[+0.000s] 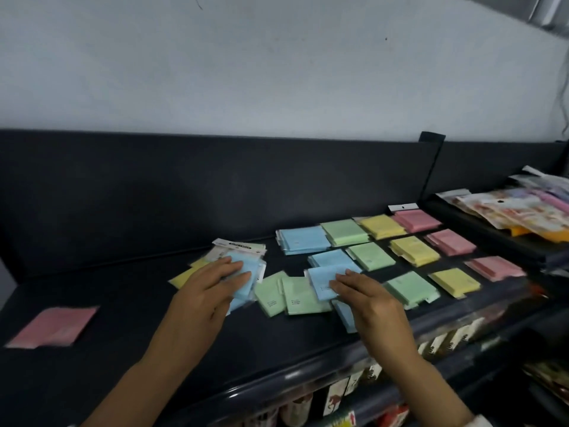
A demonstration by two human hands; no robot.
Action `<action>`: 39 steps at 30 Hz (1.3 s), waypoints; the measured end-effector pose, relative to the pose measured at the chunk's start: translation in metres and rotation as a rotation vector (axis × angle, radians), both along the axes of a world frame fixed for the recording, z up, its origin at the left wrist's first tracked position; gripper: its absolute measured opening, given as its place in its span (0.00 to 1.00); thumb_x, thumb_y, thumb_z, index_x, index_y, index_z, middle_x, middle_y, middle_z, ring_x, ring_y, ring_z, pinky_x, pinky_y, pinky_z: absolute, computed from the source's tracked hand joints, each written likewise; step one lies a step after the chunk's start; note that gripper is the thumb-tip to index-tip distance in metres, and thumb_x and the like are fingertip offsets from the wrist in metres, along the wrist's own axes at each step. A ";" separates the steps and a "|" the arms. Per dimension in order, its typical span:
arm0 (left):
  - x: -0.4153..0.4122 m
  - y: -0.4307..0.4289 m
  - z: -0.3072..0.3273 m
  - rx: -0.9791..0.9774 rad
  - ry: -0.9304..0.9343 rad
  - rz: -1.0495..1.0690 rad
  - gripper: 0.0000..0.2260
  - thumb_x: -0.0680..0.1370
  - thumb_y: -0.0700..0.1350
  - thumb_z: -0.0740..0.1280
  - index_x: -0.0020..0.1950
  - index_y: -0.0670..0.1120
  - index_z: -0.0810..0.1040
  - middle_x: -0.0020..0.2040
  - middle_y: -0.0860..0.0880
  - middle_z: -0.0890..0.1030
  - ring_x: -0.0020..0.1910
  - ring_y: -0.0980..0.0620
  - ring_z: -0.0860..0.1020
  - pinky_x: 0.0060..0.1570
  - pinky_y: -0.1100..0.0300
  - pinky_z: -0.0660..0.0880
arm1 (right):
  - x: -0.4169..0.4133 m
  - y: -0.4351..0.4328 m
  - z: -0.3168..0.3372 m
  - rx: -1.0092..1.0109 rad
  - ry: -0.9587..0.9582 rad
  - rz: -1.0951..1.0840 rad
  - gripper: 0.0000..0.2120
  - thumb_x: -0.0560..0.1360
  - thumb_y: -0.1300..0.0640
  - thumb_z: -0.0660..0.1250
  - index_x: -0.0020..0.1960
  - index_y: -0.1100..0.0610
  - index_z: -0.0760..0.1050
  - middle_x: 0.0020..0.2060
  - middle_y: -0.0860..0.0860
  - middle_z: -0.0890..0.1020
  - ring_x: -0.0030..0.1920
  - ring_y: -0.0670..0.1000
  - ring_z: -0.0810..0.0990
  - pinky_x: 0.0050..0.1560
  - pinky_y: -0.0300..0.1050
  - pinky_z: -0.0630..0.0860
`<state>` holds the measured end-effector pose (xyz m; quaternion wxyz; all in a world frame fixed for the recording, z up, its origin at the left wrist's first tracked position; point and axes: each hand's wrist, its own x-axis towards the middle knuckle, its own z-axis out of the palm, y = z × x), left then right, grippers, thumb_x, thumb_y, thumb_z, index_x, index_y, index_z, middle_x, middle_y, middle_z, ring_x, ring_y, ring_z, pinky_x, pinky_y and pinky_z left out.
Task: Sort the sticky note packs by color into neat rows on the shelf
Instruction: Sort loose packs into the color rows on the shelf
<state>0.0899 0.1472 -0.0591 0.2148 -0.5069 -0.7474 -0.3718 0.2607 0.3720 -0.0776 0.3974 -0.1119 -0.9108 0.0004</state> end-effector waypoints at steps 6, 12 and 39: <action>0.003 0.016 0.003 -0.042 0.032 0.033 0.18 0.68 0.29 0.69 0.55 0.42 0.81 0.58 0.44 0.79 0.62 0.53 0.70 0.67 0.66 0.57 | -0.035 0.058 0.021 -0.059 -0.046 0.076 0.19 0.63 0.74 0.70 0.49 0.59 0.83 0.49 0.56 0.84 0.48 0.55 0.84 0.45 0.48 0.82; 0.008 0.033 0.001 -0.095 0.037 0.049 0.24 0.63 0.26 0.73 0.55 0.42 0.81 0.56 0.43 0.80 0.61 0.52 0.70 0.67 0.63 0.58 | -0.057 0.100 0.004 -0.201 -0.369 0.134 0.19 0.70 0.72 0.65 0.57 0.58 0.80 0.58 0.56 0.80 0.59 0.55 0.79 0.62 0.41 0.71; 0.092 0.159 -0.017 -0.400 0.000 -0.337 0.18 0.73 0.55 0.63 0.62 0.53 0.77 0.60 0.56 0.76 0.59 0.58 0.73 0.56 0.64 0.75 | 0.038 0.106 0.037 -0.279 -0.145 -0.019 0.17 0.71 0.73 0.65 0.56 0.59 0.80 0.55 0.53 0.81 0.56 0.52 0.80 0.60 0.27 0.63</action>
